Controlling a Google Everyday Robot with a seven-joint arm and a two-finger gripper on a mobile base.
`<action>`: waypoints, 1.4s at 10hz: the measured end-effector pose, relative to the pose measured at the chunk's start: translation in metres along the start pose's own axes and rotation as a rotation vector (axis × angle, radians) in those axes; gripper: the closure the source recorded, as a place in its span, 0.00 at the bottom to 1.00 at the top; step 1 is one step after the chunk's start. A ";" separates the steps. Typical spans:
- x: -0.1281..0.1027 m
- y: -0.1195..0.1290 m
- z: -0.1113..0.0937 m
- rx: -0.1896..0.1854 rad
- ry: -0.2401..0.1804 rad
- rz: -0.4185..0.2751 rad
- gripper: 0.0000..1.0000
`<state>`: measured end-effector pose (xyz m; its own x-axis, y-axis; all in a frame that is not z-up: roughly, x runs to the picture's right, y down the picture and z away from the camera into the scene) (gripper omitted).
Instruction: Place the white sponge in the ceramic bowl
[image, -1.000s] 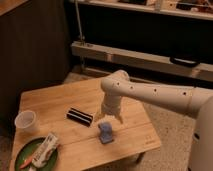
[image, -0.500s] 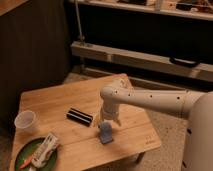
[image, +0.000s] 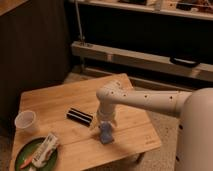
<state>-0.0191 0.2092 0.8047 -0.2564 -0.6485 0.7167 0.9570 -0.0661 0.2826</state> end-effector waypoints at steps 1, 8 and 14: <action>-0.001 -0.002 0.007 -0.004 -0.020 -0.020 0.20; -0.010 -0.004 0.024 -0.030 -0.105 -0.034 0.57; -0.008 -0.018 0.006 -0.056 -0.135 0.018 1.00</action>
<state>-0.0351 0.2200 0.7971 -0.2519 -0.5425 0.8014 0.9666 -0.1005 0.2359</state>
